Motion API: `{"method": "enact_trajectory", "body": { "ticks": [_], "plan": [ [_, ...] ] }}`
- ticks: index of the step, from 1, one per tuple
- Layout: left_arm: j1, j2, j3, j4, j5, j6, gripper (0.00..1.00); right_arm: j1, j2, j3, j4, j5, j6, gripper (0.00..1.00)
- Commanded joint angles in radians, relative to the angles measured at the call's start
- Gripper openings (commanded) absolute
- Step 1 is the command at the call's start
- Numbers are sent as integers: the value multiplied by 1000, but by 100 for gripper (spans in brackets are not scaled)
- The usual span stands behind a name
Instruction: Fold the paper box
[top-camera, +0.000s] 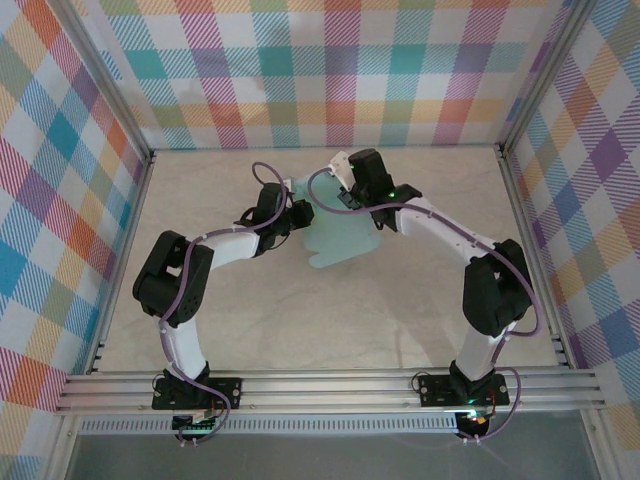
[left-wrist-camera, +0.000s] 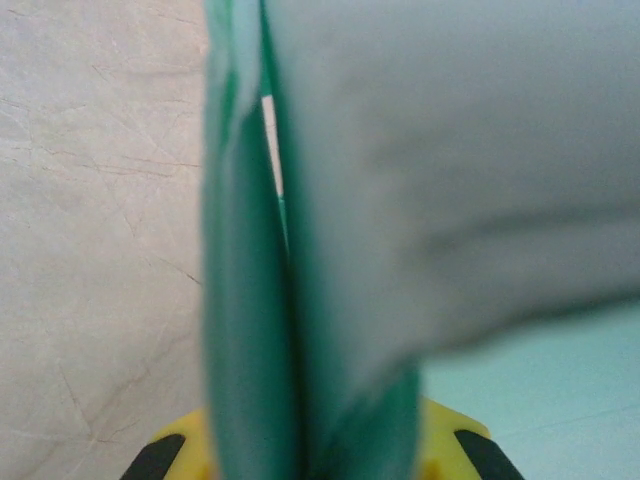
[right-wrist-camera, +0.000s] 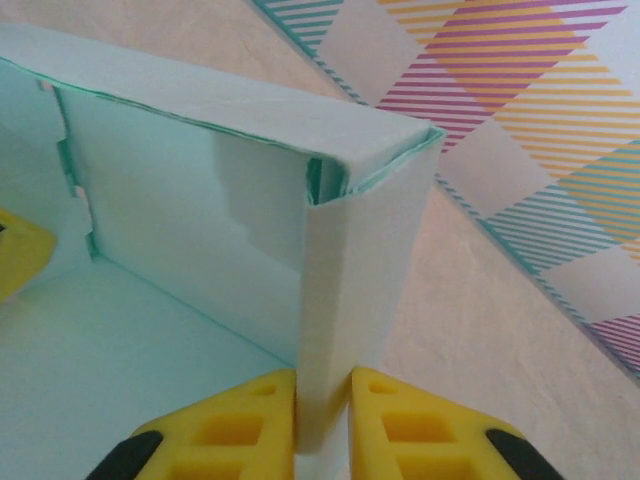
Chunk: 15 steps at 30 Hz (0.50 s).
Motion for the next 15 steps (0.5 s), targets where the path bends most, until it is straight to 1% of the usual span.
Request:
{"method": "enact_trajectory", "body": {
  "ticks": [1,2,4,5,8,15],
  "plan": [
    [-10,-12,39,67,71,11,0,24,30,-25,56,34,-19,12],
    [-9,-11,39,67,72,11,0,27,31,-28,64,41,-19,10],
    [-9,-12,39,68,72,10,0,32,33,-30,71,50,-23,10],
    [-9,-12,39,67,72,11,0,35,37,-30,73,56,-23,10],
    [-10,-13,38,69,73,11,0,40,50,-26,80,77,-28,18],
    [-9,-15,39,68,73,12,0,48,82,-3,98,135,-51,21]
  ]
}}
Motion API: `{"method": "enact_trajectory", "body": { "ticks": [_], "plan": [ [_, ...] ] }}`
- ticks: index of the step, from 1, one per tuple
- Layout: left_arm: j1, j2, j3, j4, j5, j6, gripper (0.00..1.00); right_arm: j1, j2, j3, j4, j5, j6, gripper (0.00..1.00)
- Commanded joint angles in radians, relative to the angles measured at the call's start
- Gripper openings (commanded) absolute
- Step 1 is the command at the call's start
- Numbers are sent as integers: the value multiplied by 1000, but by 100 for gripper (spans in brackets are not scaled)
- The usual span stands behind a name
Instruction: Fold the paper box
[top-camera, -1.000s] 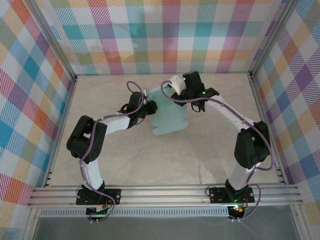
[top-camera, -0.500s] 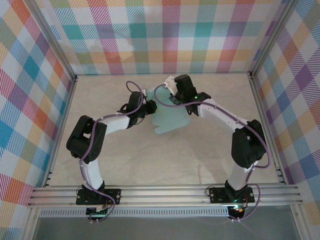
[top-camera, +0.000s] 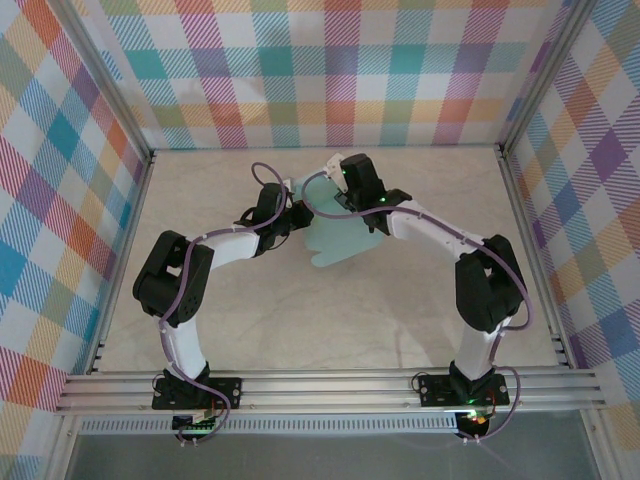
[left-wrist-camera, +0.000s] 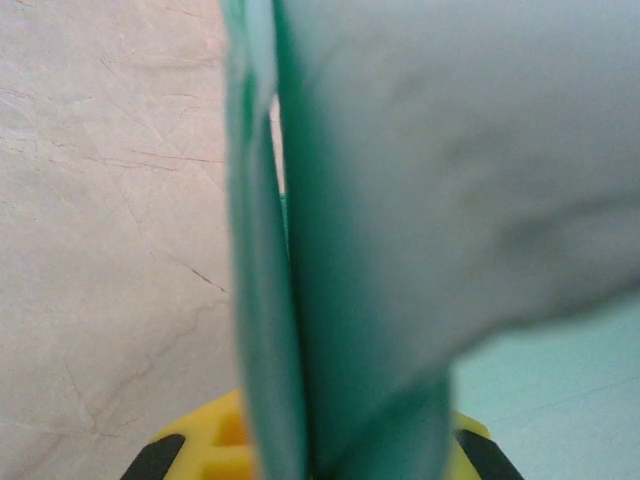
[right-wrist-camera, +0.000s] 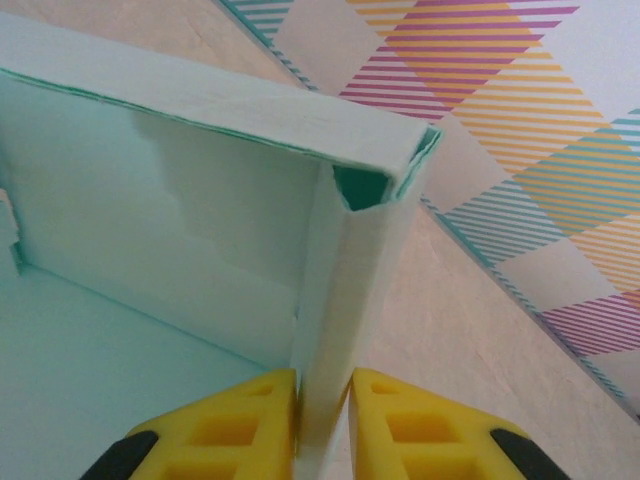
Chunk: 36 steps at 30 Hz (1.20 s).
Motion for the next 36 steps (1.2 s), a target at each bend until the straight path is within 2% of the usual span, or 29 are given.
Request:
{"method": "enact_trajectory", "body": {
  "ticks": [1,5,8,11,17,23,25,28,33,36],
  "plan": [
    [-10,-15,39,77,75,24,0,23,39,12,30,16,-30,21],
    [-10,-14,39,77,76,23,0,27,57,22,50,67,-48,25],
    [-10,-13,40,76,75,26,0,28,64,25,59,86,-51,23],
    [-10,-12,42,75,76,25,0,29,67,29,59,104,-57,18],
    [-10,-12,43,75,75,24,0,40,83,26,90,175,-96,0],
    [-10,-9,45,73,78,20,0,53,95,22,115,196,-96,0],
    [-10,-9,45,73,79,21,0,52,91,22,117,189,-69,15],
    [-10,-11,43,73,79,21,0,51,87,28,103,157,-32,25],
    [-10,-12,40,75,79,22,0,47,93,43,91,143,-9,27],
    [-10,-14,39,75,79,22,0,47,94,49,85,149,-10,19]
  ]
}}
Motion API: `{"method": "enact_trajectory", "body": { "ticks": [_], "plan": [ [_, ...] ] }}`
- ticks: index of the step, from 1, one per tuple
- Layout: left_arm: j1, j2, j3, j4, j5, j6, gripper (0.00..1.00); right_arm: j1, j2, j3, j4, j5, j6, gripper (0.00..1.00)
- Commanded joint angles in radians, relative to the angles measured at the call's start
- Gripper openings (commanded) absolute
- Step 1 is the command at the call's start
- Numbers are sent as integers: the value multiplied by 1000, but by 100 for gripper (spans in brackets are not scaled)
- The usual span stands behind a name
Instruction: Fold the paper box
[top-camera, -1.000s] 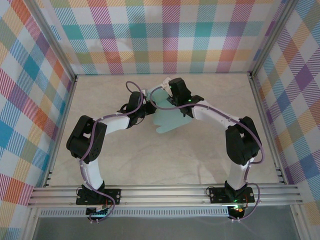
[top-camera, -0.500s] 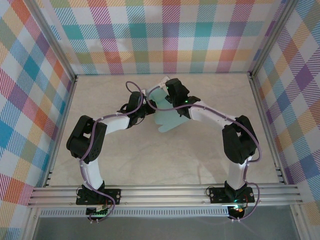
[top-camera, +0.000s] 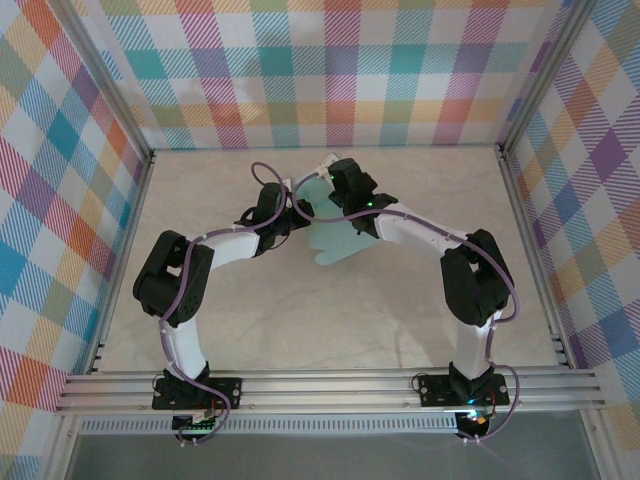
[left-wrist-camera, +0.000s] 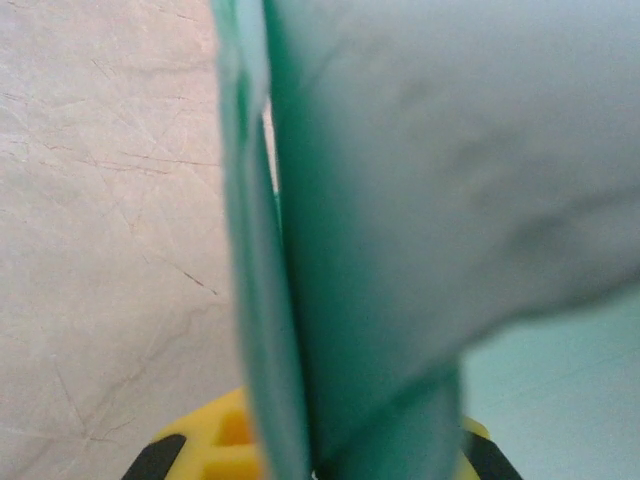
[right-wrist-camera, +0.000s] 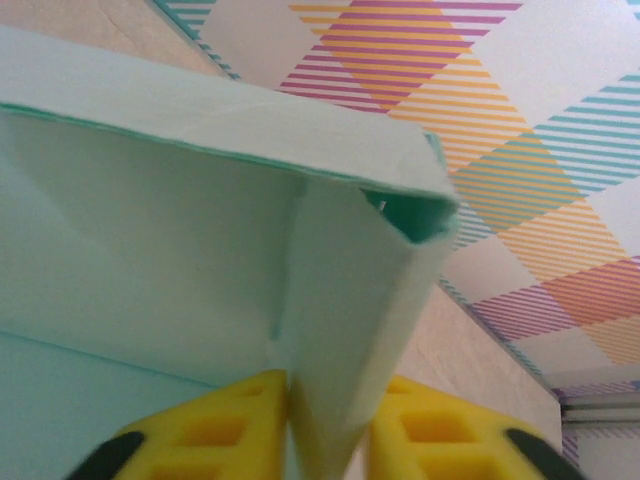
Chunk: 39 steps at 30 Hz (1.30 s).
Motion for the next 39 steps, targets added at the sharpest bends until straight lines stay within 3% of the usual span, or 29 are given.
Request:
{"method": "enact_trajectory", "body": {
  "ticks": [1,2,4,7,8,10,11,17,19,23,30,31,33,34,35,37,39],
  "plan": [
    [-10,-14,37,73,75,32,0,5,27,33,-20,-34,12,18],
    [-10,-14,37,72,75,32,0,6,30,34,-17,-24,6,15],
    [-10,-11,39,73,76,30,0,6,32,30,-12,-4,4,0],
    [-10,-8,40,72,75,30,0,7,29,22,7,19,7,0],
    [-10,-8,40,71,76,30,0,7,28,21,12,18,11,3],
    [-10,-6,41,72,78,29,0,6,27,25,10,12,20,25],
    [-10,-5,40,74,79,27,0,6,27,29,5,9,29,29],
    [-10,-6,38,75,80,28,0,5,44,57,-17,-8,60,34],
    [-10,-8,37,74,78,28,0,5,46,59,-20,-9,63,27],
    [-10,-9,37,74,78,29,0,5,40,54,-23,-3,57,2],
    [-10,-6,39,76,80,28,0,7,41,45,-14,22,35,0],
    [-10,-6,39,76,78,28,0,7,41,45,-14,23,34,4],
    [-10,-5,40,75,80,27,0,7,45,47,-13,23,34,26],
    [-10,-5,40,74,80,27,0,7,47,48,-13,24,34,27],
    [-10,-5,40,74,80,28,0,7,48,51,-16,23,35,23],
    [-10,-6,43,74,79,27,0,7,52,53,-22,24,33,0],
    [-10,-5,43,72,78,27,0,7,55,54,-23,27,33,0]
  ]
}}
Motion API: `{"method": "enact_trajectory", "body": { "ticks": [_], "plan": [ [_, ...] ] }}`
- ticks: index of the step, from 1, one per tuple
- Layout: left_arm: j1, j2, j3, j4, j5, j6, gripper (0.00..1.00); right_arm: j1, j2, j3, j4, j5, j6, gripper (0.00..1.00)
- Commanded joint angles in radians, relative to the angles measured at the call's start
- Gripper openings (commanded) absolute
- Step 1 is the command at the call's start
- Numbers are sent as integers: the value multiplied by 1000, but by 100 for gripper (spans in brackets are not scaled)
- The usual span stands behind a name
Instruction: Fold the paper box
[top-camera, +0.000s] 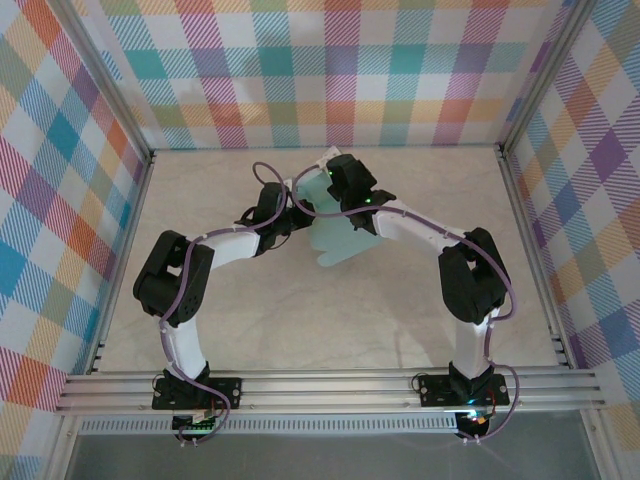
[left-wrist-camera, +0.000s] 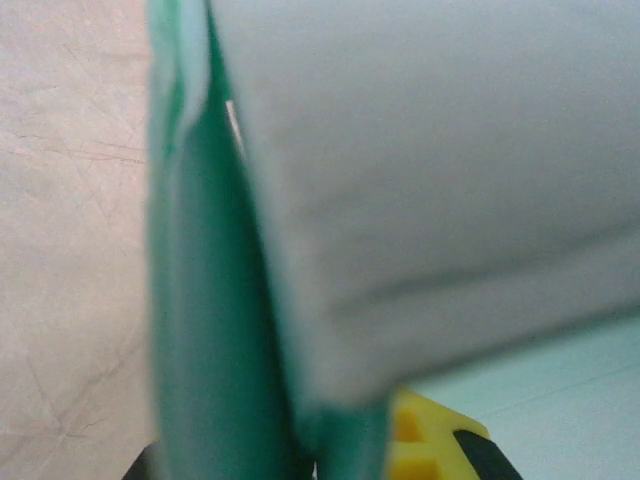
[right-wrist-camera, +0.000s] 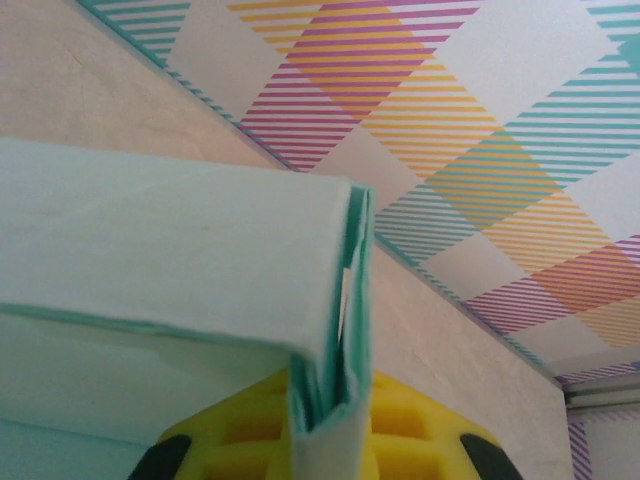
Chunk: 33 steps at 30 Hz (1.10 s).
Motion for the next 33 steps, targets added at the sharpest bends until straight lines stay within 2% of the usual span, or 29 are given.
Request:
{"method": "enact_trajectory", "body": {
  "ticks": [1,3,4,7,14,19,22,24,28,33],
  "plan": [
    [-10,-6,37,72,51,28,0,8,33,11,-31,-11,-26,0],
    [-9,-4,37,72,52,27,0,8,33,9,-29,-11,-25,0],
    [-9,-5,38,72,52,27,0,7,33,9,-27,-12,-26,11],
    [-9,-6,39,71,50,27,0,8,29,7,-23,-14,-21,26],
    [-9,0,48,56,41,23,0,7,13,5,-25,-24,-5,34],
    [-9,6,58,31,28,19,0,6,-8,-10,-32,-63,22,43],
    [-6,10,62,18,22,15,0,-2,-38,-21,-76,-143,68,48],
    [-3,12,65,12,21,14,0,-18,-66,-35,-115,-244,104,52],
    [-5,20,69,12,31,7,0,-64,-115,-61,-177,-473,187,67],
    [-5,23,72,9,34,5,0,-109,-166,-97,-188,-667,225,79]
  ]
}}
